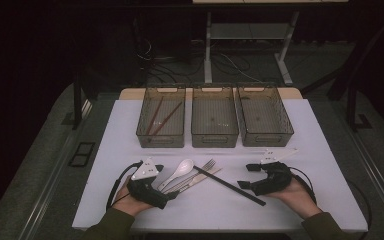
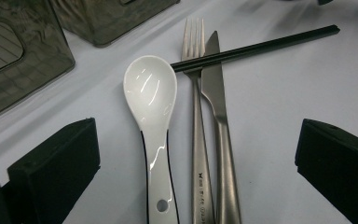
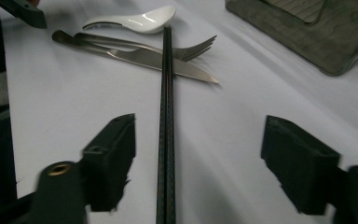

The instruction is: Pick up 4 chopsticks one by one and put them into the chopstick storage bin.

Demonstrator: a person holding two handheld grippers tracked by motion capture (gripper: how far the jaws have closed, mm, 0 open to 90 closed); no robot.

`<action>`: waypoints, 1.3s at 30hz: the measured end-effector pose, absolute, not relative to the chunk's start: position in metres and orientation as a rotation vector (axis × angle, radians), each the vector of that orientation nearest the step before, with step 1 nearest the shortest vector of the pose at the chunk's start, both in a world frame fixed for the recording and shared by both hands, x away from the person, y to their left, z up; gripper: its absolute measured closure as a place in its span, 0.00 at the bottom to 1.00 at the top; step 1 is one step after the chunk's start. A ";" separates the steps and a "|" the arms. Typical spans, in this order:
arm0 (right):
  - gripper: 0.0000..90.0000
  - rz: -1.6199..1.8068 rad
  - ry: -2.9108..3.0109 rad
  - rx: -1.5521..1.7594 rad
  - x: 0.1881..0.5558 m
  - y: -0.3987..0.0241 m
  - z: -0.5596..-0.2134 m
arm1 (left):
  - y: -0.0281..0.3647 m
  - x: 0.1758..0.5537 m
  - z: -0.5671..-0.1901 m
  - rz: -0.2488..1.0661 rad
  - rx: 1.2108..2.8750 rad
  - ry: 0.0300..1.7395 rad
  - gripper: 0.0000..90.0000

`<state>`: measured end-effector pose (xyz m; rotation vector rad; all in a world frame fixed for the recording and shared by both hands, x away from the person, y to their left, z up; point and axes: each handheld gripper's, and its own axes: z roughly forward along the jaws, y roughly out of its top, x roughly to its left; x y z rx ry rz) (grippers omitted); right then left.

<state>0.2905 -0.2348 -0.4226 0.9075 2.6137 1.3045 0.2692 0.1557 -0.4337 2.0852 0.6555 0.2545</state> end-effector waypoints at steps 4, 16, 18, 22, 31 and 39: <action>0.44 1.280 2.639 0.904 0.296 -0.226 -0.424 | 0.156 0.269 -0.434 0.253 2.083 0.654 0.00; 0.71 1.173 2.724 0.856 0.289 -0.215 -0.430 | 0.154 0.268 -0.433 0.232 2.080 0.633 0.00; 0.74 1.148 2.739 0.840 0.287 -0.215 -0.432 | 0.154 0.268 -0.433 0.229 2.077 0.633 0.00; 0.78 1.146 2.731 0.831 0.283 -0.217 -0.432 | 0.154 0.268 -0.433 0.227 2.078 0.631 0.00; 0.90 1.111 2.748 0.811 0.282 -0.218 -0.434 | 0.153 0.268 -0.433 0.220 2.091 0.621 0.00; 0.90 1.101 2.760 0.808 0.282 -0.219 -0.437 | 0.152 0.268 -0.434 0.212 2.094 0.624 0.00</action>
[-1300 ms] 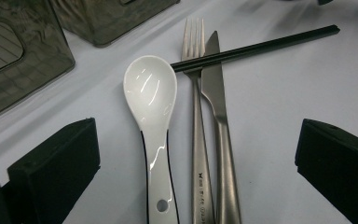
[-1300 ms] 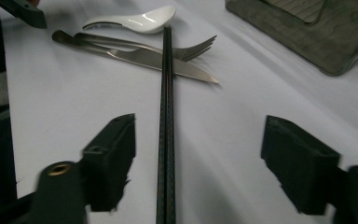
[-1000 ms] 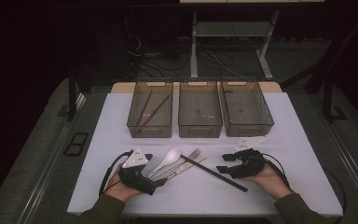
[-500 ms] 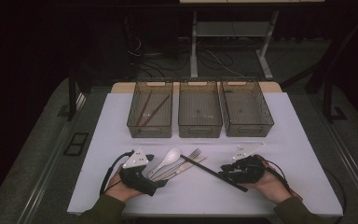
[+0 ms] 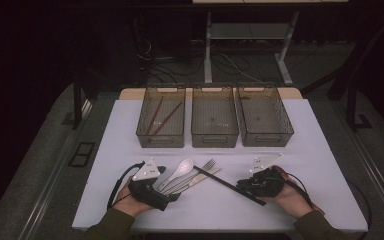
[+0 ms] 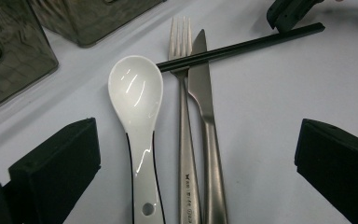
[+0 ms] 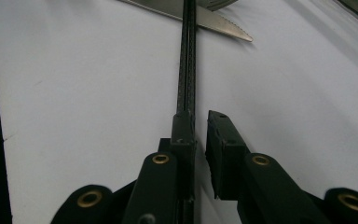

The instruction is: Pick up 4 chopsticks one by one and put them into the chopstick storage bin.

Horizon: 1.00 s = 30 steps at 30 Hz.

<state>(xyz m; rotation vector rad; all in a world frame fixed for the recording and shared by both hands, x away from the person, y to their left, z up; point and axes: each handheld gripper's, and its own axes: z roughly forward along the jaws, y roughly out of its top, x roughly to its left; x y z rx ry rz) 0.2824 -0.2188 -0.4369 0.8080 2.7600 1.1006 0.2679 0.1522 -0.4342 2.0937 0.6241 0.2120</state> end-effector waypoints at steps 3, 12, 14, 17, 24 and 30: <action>0.89 1.098 2.765 0.808 0.282 -0.219 -0.438 | 0.152 0.268 -0.434 0.213 2.096 0.619 0.00; 0.89 1.079 2.771 0.794 0.283 -0.218 -0.439 | 0.152 0.268 -0.434 0.211 2.092 0.620 0.00; 0.89 1.077 2.770 0.791 0.283 -0.218 -0.439 | 0.151 0.268 -0.434 0.211 2.093 0.620 0.00; 0.89 1.073 2.768 0.793 0.283 -0.218 -0.440 | 0.152 0.268 -0.434 0.211 2.092 0.621 0.00; 0.89 1.056 2.772 0.793 0.285 -0.217 -0.443 | 0.151 0.268 -0.434 0.211 2.096 0.618 0.00; 0.89 1.049 2.762 0.763 0.283 -0.217 -0.444 | 0.151 0.268 -0.434 0.212 2.098 0.618 0.00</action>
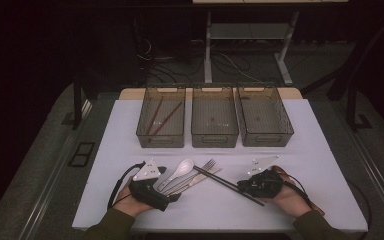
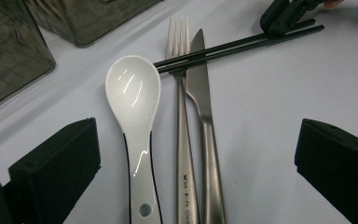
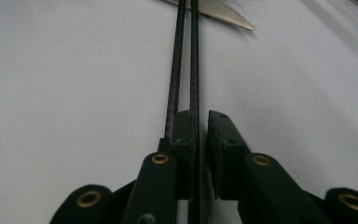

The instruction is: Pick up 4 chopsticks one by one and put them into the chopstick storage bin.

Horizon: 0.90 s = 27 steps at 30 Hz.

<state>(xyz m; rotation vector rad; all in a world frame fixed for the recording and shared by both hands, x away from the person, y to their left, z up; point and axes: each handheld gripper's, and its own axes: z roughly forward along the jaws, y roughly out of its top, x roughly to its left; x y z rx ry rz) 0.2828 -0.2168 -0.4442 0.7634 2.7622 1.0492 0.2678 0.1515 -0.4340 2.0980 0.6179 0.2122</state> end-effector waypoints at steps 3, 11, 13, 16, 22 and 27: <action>0.91 1.046 2.756 0.749 0.282 -0.217 -0.445 | 0.151 0.267 -0.434 0.210 2.099 0.617 0.00; 0.94 1.047 2.751 0.735 0.282 -0.217 -0.445 | 0.150 0.267 -0.434 0.212 2.097 0.614 0.00; 0.94 1.048 2.751 0.735 0.282 -0.217 -0.445 | 0.150 0.267 -0.434 0.212 2.099 0.611 0.00; 0.95 1.045 2.751 0.732 0.282 -0.217 -0.445 | 0.150 0.267 -0.434 0.212 2.097 0.611 0.00; 0.95 1.047 2.755 0.731 0.281 -0.218 -0.443 | 0.151 0.267 -0.434 0.211 2.096 0.611 0.00; 0.95 1.070 2.738 0.733 0.282 -0.221 -0.440 | 0.150 0.267 -0.435 0.212 2.104 0.609 0.00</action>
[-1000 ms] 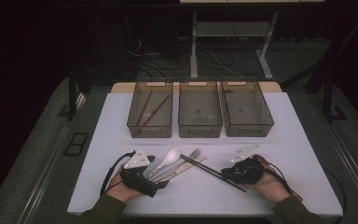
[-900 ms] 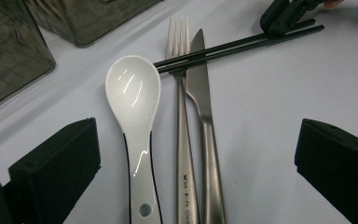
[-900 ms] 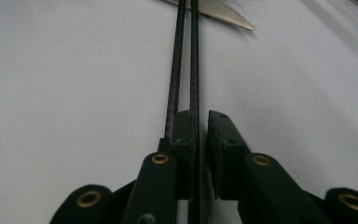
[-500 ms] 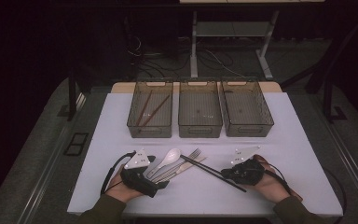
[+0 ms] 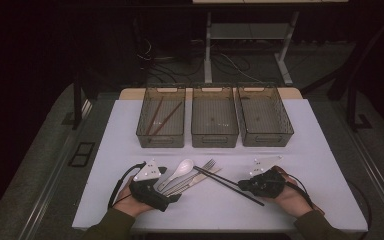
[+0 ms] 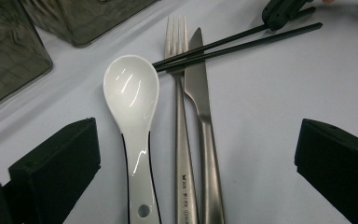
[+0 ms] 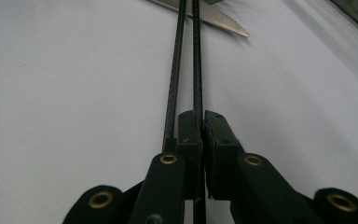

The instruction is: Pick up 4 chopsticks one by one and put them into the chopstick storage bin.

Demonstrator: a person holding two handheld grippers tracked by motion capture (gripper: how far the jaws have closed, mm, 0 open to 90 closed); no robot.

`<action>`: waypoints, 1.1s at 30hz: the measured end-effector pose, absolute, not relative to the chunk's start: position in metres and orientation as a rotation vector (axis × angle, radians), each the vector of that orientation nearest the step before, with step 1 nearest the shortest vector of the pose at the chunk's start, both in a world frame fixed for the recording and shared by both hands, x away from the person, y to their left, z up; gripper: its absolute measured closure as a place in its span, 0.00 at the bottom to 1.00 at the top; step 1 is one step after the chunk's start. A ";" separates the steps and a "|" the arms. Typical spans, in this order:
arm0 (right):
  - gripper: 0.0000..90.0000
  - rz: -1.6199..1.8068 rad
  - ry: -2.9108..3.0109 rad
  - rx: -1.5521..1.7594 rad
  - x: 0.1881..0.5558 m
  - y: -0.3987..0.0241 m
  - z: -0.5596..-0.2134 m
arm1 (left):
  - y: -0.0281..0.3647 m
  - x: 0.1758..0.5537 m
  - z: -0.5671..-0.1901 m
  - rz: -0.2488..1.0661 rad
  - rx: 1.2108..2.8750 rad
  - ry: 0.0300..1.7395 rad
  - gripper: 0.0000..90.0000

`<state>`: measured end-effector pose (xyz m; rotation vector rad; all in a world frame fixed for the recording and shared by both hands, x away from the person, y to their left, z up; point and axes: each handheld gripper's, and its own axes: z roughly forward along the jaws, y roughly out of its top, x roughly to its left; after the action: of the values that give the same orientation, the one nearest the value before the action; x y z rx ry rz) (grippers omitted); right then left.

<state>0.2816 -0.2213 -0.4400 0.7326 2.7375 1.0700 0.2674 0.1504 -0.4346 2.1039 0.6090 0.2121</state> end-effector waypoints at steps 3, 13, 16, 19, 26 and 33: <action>0.95 1.085 2.729 0.737 0.282 -0.224 -0.438 | 0.150 0.267 -0.435 0.211 2.103 0.609 0.00; 0.95 1.146 2.702 0.754 0.283 -0.231 -0.433 | 0.150 0.268 -0.435 0.203 2.105 0.606 0.00; 0.95 1.174 2.690 0.762 0.283 -0.234 -0.430 | 0.150 0.268 -0.436 0.200 2.105 0.607 0.00; 0.95 1.189 2.682 0.768 0.283 -0.237 -0.428 | 0.150 0.268 -0.436 0.199 2.102 0.609 0.00; 0.95 1.215 2.665 0.775 0.285 -0.239 -0.423 | 0.152 0.269 -0.437 0.206 2.097 0.614 0.00; 0.95 1.241 2.653 0.806 0.287 -0.240 -0.420 | 0.152 0.269 -0.437 0.202 2.087 0.610 0.00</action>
<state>0.2873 -0.2399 -0.4195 0.8061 2.6532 1.2407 0.2686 0.1520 -0.4365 2.0873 0.6102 0.2024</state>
